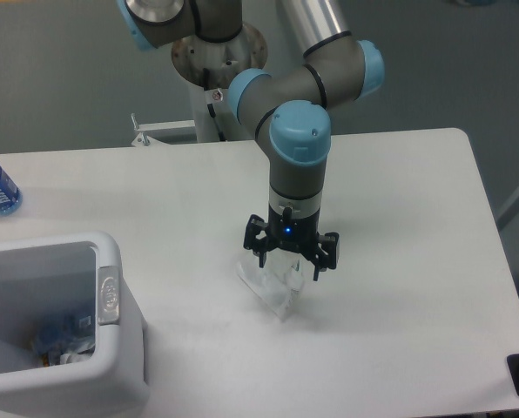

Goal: Place the trash in the trash can
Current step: 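Move the gripper back over the crumpled plastic bag, then lower the gripper onto the plastic bag and close on it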

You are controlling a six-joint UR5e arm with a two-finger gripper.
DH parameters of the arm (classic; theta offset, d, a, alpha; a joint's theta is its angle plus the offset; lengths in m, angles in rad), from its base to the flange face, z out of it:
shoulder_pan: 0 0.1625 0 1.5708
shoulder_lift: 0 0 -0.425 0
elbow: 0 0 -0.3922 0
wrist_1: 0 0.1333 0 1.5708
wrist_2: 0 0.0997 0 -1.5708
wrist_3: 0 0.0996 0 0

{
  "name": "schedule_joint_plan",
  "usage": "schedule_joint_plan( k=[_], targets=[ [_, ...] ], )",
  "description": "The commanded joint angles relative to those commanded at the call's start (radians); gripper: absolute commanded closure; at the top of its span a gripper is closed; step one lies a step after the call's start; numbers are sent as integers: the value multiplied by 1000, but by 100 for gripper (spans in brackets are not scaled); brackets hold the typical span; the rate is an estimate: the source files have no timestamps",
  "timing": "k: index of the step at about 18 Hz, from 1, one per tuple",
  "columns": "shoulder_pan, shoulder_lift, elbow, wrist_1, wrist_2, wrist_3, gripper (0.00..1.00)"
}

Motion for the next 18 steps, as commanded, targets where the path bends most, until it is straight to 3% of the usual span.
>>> schedule_joint_plan(
  k=[18],
  targets=[
    [20, -23, -14, 0, 21, 3, 0]
  ],
)
